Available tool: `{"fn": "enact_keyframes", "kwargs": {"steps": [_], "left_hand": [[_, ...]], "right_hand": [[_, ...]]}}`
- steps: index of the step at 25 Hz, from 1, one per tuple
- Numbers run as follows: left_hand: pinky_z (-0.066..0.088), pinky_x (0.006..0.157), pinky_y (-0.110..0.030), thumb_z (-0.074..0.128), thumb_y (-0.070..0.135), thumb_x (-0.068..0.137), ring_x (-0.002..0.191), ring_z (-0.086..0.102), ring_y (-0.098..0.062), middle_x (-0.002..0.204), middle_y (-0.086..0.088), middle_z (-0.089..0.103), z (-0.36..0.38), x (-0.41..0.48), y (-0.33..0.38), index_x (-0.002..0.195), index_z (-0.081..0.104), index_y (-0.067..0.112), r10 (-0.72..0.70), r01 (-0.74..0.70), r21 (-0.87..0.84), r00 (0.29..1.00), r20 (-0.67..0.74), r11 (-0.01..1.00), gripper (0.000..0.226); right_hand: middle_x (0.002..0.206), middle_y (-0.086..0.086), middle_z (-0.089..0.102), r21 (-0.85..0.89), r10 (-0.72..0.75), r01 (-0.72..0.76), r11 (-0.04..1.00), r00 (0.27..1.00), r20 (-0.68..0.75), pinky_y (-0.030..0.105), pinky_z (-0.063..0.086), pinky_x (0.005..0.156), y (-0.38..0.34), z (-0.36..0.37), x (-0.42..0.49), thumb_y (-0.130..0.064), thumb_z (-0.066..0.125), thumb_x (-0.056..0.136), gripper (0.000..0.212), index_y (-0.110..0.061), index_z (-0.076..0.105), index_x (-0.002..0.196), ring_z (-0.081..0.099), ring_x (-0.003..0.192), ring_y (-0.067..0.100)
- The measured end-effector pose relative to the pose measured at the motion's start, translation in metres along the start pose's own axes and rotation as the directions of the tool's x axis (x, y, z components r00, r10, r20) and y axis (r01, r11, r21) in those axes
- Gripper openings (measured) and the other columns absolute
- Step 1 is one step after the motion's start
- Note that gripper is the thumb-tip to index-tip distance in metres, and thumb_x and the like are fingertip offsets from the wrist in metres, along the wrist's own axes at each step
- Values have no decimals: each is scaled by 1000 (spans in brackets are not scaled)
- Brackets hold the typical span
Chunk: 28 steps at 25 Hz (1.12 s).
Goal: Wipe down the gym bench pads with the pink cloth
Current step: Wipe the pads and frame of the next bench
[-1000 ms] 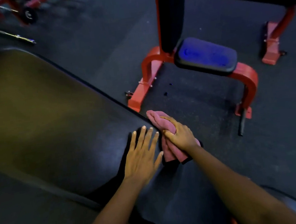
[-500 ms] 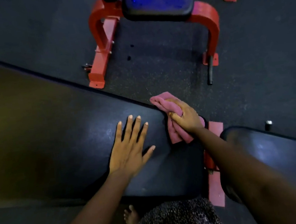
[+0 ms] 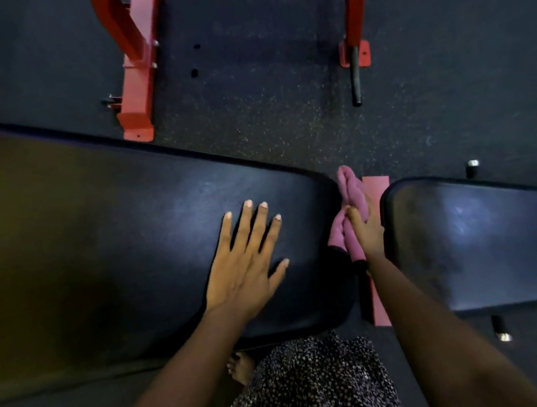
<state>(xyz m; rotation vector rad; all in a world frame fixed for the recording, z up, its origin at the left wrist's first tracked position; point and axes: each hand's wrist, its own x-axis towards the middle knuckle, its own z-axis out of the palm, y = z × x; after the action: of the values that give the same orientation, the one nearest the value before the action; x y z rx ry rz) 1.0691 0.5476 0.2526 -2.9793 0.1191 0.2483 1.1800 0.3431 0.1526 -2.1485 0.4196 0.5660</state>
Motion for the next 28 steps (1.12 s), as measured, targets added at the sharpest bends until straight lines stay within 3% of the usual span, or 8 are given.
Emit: {"fn": "enact_keyframes", "kwargs": {"steps": [3, 6, 11, 14, 18, 22, 25, 28], "left_hand": [[6, 115, -51, 27, 52, 88, 142, 15, -32, 152, -15, 26, 0, -1, -1, 145, 27, 14, -23, 23, 55, 1000, -2, 998, 68], [5, 115, -51, 24, 53, 89, 143, 16, -33, 153, -15, 24, 1, -1, 0, 146, 25, 14, -5, 5, 81, 1000, -2, 997, 69], [4, 114, -53, 18, 54, 90, 143, 13, -34, 154, -16, 20, 2, -2, 0, 147, 20, 14, -6, 3, 66, 999, 36, 998, 69], [-5, 115, -52, 11, 54, 93, 145, -3, -32, 157, -13, 4, -5, -1, -1, 149, 4, 17, -3, -4, 73, 996, 94, 997, 67], [-8, 116, -45, 24, 49, 97, 146, -5, -26, 158, -6, 5, -27, -11, -2, 149, 9, 19, 16, 18, -168, 980, 198, 986, 62], [6, 116, -42, 45, 38, 94, 143, 17, -25, 153, -7, 25, -46, -44, 25, 144, 31, 17, 35, 144, -606, 961, 274, 783, 55], [19, 116, -42, 53, 30, 92, 135, 34, -25, 146, -11, 37, -53, -69, 66, 138, 40, 12, 165, 147, -717, 924, 346, 681, 51], [26, 112, -30, 55, 21, 92, 131, 40, -25, 140, -14, 43, -60, -81, 119, 134, 45, 7, 284, 136, -764, 875, 391, 631, 46]], "right_hand": [[135, 6, 52, 16, -30, 31, 999, 998, -57, 32, 38, 95, 11, 4, -26, -58, 38, 66, 79, -34, 35, 141, 53, 115, 29], [136, 6, 50, 42, -86, 91, 995, 990, -111, 27, 34, 96, 23, 7, -50, -51, 43, 68, 76, -28, 40, 140, 49, 119, 24], [134, 2, 52, 151, 16, -1, 988, 995, -103, 37, 41, 99, 48, 9, -98, -48, 48, 69, 71, -31, 41, 138, 51, 117, 22], [126, 11, 57, -14, 3, -5, 1000, 995, -104, 38, 42, 93, 39, -4, -107, -37, 58, 75, 62, -32, 45, 136, 54, 112, 31], [118, 14, 58, -274, -67, 54, 960, 997, -40, 37, 43, 89, 29, -61, -155, -32, 64, 78, 59, -37, 45, 134, 55, 106, 34], [124, 13, 59, -294, -94, 86, 952, 995, -14, 36, 43, 88, 45, -122, -230, -33, 62, 79, 57, -37, 45, 133, 57, 107, 32], [127, 10, 58, -345, -2, -4, 938, 1000, -17, 33, 41, 90, 80, -160, -279, -33, 65, 80, 57, -38, 45, 134, 54, 114, 29], [130, 6, 57, -259, 99, -114, 959, 992, -73, 32, 41, 91, 123, -194, -327, -40, 60, 80, 56, -41, 44, 133, 54, 116, 27]]}}
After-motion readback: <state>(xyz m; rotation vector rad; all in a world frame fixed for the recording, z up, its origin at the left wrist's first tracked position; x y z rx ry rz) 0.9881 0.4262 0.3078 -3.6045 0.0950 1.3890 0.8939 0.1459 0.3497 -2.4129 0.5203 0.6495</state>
